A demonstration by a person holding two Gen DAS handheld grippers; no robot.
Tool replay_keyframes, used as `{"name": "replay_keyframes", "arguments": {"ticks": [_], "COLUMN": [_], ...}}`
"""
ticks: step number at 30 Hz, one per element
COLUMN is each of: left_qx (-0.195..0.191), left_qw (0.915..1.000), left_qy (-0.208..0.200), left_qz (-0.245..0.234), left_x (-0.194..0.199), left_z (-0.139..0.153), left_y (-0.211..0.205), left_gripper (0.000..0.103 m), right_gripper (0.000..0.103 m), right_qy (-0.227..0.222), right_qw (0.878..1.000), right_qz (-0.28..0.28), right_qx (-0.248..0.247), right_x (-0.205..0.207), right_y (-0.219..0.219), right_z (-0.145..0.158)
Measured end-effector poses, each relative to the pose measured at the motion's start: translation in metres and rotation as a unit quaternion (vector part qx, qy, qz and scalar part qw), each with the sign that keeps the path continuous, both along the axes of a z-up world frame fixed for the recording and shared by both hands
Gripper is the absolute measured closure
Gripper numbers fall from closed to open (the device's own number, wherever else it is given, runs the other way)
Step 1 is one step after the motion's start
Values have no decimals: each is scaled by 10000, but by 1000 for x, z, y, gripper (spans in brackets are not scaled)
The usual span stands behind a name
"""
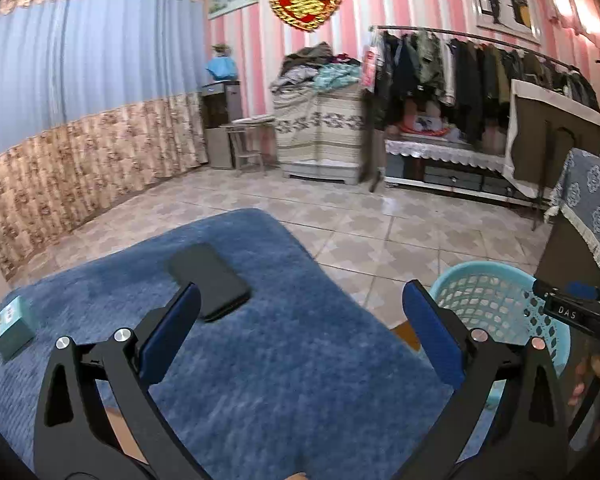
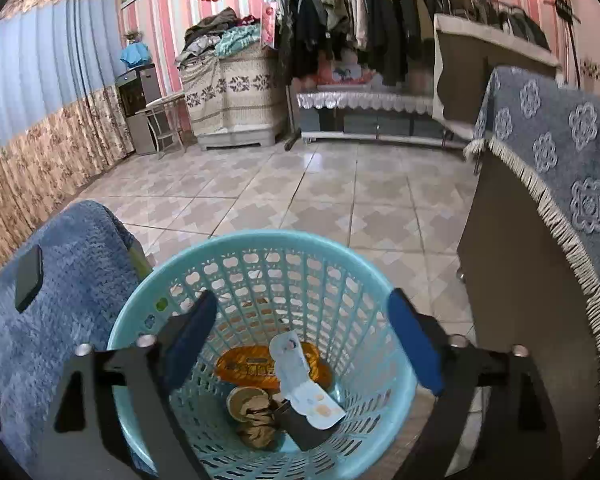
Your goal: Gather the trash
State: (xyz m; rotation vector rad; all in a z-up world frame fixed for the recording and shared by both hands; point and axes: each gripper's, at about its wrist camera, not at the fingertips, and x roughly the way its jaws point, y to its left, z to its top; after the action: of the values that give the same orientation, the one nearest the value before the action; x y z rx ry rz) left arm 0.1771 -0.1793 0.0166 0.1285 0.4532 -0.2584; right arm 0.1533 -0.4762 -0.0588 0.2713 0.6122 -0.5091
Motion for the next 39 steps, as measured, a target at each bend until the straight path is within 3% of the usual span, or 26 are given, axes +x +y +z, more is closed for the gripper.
{"name": "replay_keyframes", "arguments": {"ticks": [7,16,25,34,39], "left_qx": [23,-38,-281,-352,-392], "left_qw": [9995,9981,9950,9928,9919], "left_qy": [-84,-59,-40,-52,-151], "left_qz": [297,606,954,1140,1199], "left_x": [-33,-71,-105,-147,-161], "left_z": [4,3,0,-15,-20], "left_y": [34,76,118,142,144], "left_gripper": [5,5,5,5,5], "right_gripper": [4,4,4,4,4], "right_qy": [-163,-448,-790,-828,-935], "right_qw": [9991,9960,9803,9665,9628], "right_qz": [333,755,1770,2350,2457], "right_qx": [-191,-176,-369,-609,-629], "right_x": [-9,-35,-78,-109,-121], "right_y": [25,63,150,202,208], "right_z": [7,30,53,41,38]}}
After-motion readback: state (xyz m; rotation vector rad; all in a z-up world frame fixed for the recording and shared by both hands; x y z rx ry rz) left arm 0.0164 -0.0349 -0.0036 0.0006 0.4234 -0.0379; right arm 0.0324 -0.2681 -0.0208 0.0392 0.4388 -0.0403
